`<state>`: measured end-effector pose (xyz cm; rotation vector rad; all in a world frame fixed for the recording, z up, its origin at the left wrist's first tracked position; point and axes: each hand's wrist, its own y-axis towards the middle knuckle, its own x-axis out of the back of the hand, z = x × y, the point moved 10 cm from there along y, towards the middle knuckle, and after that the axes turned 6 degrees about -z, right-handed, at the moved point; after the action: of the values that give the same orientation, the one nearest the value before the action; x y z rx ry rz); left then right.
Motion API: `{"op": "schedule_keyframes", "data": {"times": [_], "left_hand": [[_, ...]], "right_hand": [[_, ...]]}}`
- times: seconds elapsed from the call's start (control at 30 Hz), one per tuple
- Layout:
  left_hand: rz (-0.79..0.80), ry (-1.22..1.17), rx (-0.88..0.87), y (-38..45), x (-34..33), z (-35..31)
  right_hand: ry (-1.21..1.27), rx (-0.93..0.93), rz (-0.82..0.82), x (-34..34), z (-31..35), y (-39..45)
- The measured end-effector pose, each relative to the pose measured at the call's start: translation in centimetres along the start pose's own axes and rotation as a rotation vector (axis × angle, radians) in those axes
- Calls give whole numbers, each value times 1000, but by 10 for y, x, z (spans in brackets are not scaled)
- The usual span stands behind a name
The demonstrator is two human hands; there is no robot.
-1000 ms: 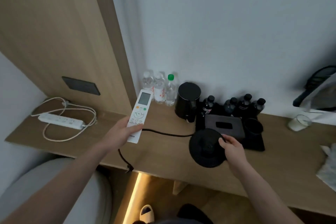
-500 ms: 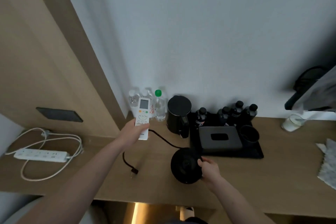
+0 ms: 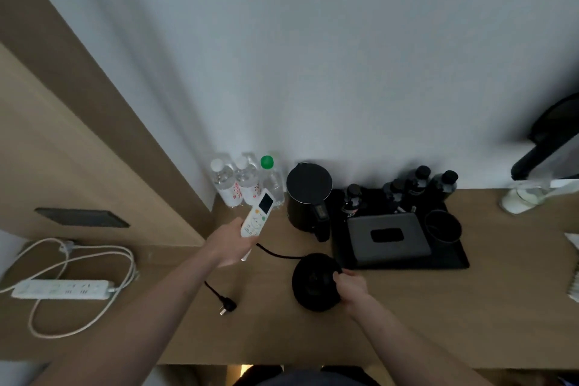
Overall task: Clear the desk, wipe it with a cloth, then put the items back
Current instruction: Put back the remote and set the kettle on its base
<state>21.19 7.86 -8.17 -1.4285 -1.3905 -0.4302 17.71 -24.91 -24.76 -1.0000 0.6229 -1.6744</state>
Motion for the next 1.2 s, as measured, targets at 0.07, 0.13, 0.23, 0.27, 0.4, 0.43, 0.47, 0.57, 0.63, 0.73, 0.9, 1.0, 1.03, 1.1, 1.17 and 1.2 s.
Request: {"op": "schedule_keyframes", "data": {"times": [0.07, 0.13, 0.23, 0.27, 0.4, 0.43, 0.47, 0.57, 0.63, 0.73, 0.9, 1.0, 1.03, 1.1, 1.17, 1.2], "left_hand": [[38, 37, -23, 6, -8, 5], [63, 55, -40, 12, -14, 13], [107, 101, -59, 18, -24, 25], [114, 113, -65, 19, -26, 29], [101, 138, -87, 24, -36, 47], [90, 154, -92, 26, -39, 51], [83, 170, -92, 27, -40, 52], [53, 185, -142, 34, -42, 48], [32, 172, -185, 39, -41, 44], [24, 136, -222, 48, -45, 48], [-87, 106, -295, 44, -45, 58], [-155, 22, -334, 26, -42, 64], [-170, -9, -341, 19, -40, 66], [-201, -68, -324, 5, -35, 71], [-207, -113, -273, -3, -33, 81], [-199, -133, -249, -6, -35, 87]], "right_hand": [[8, -6, -41, -2, -1, 1], [21, -1, -75, -4, -1, 1], [14, 22, -137, -4, 5, -4], [-1, 38, -155, -3, 7, -7], [-87, 117, -176, -4, 14, -17], [-114, 134, -176, -4, 14, -20], [-151, 154, -175, -3, 12, -24], [-256, 232, -176, -1, 6, -35], [-304, 242, -189, 1, -3, -37], [-353, 211, -176, -1, -21, -40], [-412, 182, -172, -11, -25, -57], [-414, 168, -152, -21, -18, -57], [-414, 175, -150, -23, -14, -56], [-399, 200, -150, -30, -4, -51], [-389, 213, -143, -37, 6, -50], [-381, 216, -140, -41, 10, -49]]}}
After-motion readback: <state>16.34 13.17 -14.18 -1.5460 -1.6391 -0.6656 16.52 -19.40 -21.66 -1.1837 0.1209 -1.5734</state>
